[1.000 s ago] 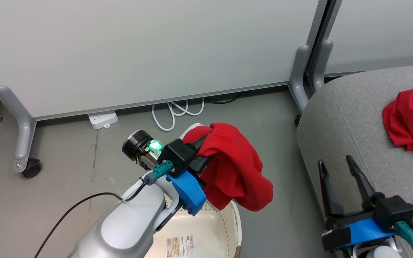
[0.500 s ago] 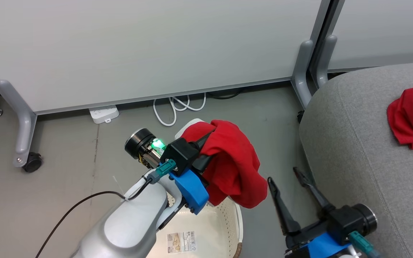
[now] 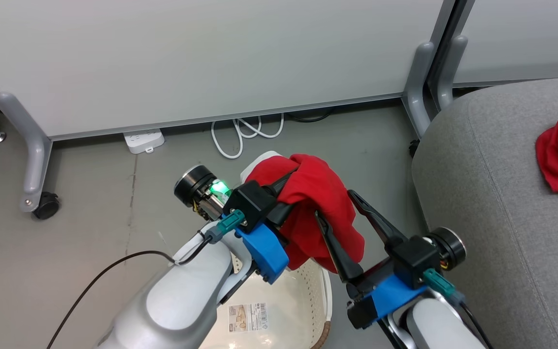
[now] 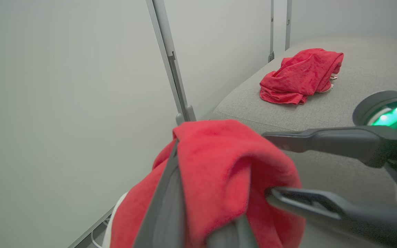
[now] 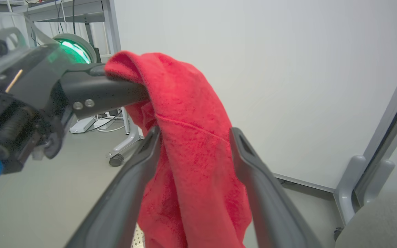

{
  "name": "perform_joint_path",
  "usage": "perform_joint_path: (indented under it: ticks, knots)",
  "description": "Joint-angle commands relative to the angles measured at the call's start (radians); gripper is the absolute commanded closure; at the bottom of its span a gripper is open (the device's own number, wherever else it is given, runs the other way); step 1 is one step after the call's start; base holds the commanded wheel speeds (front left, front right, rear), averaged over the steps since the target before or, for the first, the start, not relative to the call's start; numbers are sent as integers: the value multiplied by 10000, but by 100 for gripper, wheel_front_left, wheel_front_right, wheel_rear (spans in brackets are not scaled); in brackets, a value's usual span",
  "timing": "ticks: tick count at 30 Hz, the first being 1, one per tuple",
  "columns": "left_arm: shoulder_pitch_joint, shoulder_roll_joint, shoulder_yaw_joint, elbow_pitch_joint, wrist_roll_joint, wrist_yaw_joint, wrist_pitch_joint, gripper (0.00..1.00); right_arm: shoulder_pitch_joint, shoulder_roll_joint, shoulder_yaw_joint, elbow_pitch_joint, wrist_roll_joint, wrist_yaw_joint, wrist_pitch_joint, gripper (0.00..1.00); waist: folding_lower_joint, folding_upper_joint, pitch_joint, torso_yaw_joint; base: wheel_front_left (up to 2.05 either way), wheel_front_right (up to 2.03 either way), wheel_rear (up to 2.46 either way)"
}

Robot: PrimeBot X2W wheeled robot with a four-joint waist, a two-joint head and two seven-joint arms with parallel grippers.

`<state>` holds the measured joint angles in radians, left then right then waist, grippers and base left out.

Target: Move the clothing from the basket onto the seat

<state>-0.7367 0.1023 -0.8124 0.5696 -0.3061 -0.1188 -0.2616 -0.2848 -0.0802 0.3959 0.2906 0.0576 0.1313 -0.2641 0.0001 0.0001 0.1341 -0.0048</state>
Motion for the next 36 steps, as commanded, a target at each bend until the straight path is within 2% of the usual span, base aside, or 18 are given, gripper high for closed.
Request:
perform_joint_path:
  ticks: [1, 11, 12, 13, 14, 36]
  knots:
    - [-141, -58, 37, -24, 82, -46, -50, 100, -500, 103, 71, 597, -208, -11, -2, 0, -1, -1, 67, 24, 0, 0, 0]
    - [-353, -197, -31, -21, 154, -63, -50, 100, -1842, 294, 230, 2893, -435, -11, -2, 0, -1, -1, 321, 156, 0, 0, 0]
    - [-368, -209, -33, -20, 164, -67, -50, 100, -1908, 300, 221, 3034, -363, -11, -2, 56, -1, -1, 341, 166, 0, 0, 0]
    - [-369, -219, -36, -13, 170, -68, -50, 100, -1995, 306, 231, 3140, -314, -11, -2, 84, -1, -1, 353, 169, 0, 0, 0]
    - [-375, -226, -37, -2, 171, -71, -50, 100, -2060, 310, 260, 3193, -246, -11, -2, 100, -1, -1, 365, 171, 0, 0, 0]
    - [-261, -302, -10, 105, 227, -110, -50, 100, -2185, 314, 587, 3154, 322, -11, -2, 100, -1, -1, 351, 125, 0, 0, 0]
